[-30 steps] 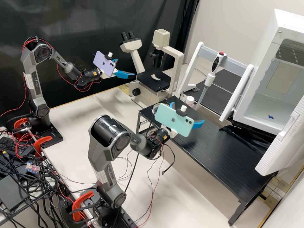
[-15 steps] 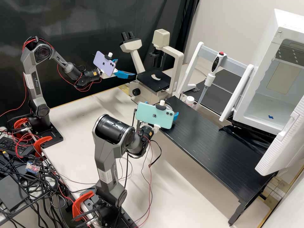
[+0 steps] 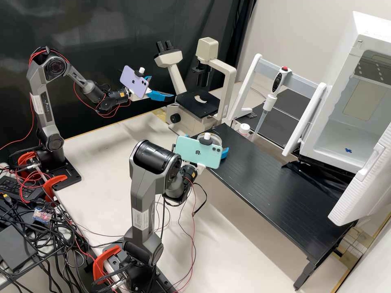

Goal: Move the petri dish to the incubator

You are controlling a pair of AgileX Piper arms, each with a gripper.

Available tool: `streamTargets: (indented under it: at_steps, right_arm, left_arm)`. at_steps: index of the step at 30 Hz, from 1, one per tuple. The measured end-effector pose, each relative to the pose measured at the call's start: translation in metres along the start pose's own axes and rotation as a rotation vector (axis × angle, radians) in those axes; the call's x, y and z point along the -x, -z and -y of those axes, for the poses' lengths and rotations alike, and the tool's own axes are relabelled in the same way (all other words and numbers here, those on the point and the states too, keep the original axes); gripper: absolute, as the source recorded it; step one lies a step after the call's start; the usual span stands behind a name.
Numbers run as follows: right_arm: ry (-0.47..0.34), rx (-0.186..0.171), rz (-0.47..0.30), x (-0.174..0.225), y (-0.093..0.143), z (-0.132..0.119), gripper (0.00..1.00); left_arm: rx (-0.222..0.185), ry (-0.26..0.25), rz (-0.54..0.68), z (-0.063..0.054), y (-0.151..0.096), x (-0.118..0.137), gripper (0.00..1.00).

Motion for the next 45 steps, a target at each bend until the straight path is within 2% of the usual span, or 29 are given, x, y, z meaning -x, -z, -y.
streamTargets:
  at_steps: [28,45]
  right_arm:
    - [-0.011,0.004,-0.004,-0.0029,0.0000,-0.0041,0.00]
    - [-0.005,-0.006,-0.005,-0.0045,-0.0008,-0.0060,0.00]
  left_arm:
    - [0.000,0.000,0.000,0.0000,0.0000,0.0000,1.00]
    - [0.000,0.000,0.000,0.0000,0.0000,0.0000,1.00]
